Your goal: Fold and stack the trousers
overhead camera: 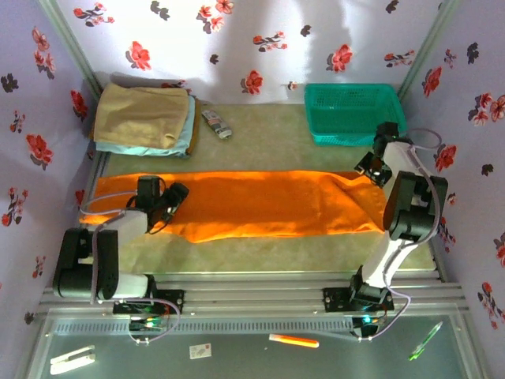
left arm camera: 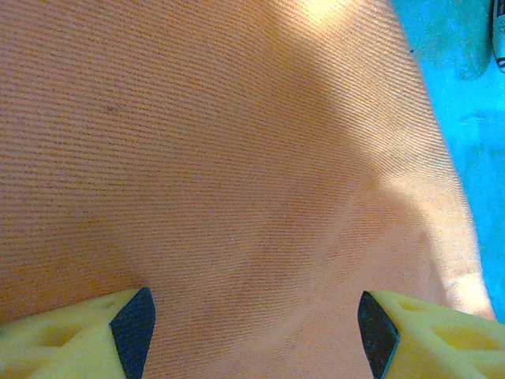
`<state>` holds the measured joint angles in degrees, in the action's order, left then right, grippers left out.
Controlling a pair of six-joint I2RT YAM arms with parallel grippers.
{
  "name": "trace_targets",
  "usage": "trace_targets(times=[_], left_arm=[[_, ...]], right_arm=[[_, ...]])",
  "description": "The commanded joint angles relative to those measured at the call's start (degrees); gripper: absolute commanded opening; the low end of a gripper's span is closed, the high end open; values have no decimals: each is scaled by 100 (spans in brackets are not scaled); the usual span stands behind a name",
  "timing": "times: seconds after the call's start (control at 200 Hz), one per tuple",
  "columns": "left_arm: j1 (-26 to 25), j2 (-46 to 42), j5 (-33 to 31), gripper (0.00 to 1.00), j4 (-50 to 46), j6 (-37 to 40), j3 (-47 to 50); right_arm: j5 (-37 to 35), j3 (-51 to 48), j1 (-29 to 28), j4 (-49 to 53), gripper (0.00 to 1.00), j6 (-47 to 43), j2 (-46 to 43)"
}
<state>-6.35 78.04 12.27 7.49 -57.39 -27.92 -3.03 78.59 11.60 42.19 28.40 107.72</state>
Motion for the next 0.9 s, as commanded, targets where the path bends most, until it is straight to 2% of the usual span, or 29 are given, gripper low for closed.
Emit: trace_targets(times=[0.0,0.14,0.475,0.55,0.74,0.83,0.895], left_arm=[[37,-138,78,72,-415,234,131],[55,-193,82,71,-440,305,162],[86,-184,87,71,-389,307,191],[81,-167,91,71,-355,290,191],[81,-183,91,71,-387,307,188],[81,-201,81,71,-388,313,219],[86,-193,81,71,-388,308,226]], right_arm=[[-62,193,286,280,62,-339,395],[233,538,295,351,60,-381,730],[636,396,230,53,58,-34,175],[744,620,218,172,61,49,444],[839,891,24,365,58,151,1069],[955,849,-67,237,52,200,1126],[1031,895,-100,262,42,210,1155]])
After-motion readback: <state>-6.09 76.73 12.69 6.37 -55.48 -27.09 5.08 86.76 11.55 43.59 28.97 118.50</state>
